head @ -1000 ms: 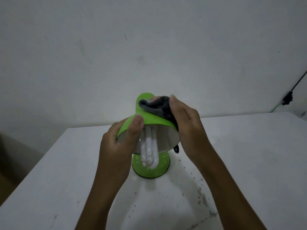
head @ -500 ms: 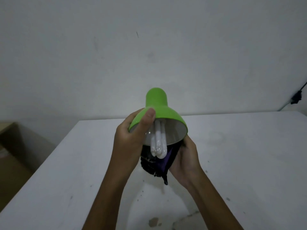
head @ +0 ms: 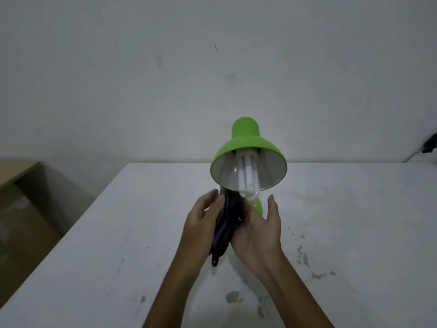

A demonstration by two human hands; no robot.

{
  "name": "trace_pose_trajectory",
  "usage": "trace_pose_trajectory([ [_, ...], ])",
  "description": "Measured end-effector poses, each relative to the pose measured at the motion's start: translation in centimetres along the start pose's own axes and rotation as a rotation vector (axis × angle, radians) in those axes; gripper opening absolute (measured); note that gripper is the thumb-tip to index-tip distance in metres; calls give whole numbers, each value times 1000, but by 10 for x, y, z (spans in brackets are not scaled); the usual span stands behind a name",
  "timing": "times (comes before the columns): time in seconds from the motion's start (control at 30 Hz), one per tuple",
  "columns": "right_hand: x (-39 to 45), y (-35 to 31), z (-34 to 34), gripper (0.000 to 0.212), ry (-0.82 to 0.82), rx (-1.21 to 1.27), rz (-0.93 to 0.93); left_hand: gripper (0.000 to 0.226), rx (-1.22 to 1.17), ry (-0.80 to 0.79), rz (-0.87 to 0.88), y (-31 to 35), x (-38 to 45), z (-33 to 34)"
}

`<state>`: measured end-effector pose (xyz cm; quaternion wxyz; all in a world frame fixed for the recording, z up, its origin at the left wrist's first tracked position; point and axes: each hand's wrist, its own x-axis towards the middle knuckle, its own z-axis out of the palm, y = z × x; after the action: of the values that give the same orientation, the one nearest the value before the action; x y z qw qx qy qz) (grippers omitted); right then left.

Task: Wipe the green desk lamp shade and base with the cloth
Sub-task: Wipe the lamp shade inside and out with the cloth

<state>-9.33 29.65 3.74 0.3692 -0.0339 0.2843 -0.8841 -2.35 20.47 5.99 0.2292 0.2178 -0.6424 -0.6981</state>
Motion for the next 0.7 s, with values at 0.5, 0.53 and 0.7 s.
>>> trace_pose_trajectory([
  [0.5,-10,-34,10,62,66,-12,-307,18,-236,248,173,12,11,-8],
  [0.53,-11,-43,15,57,56,-74,-390,23,-296,222,207,23,12,-9],
  [0.7,-18,-71,52,49,-35,-638,-692,31,-398,56,363,76,20,-3],
])
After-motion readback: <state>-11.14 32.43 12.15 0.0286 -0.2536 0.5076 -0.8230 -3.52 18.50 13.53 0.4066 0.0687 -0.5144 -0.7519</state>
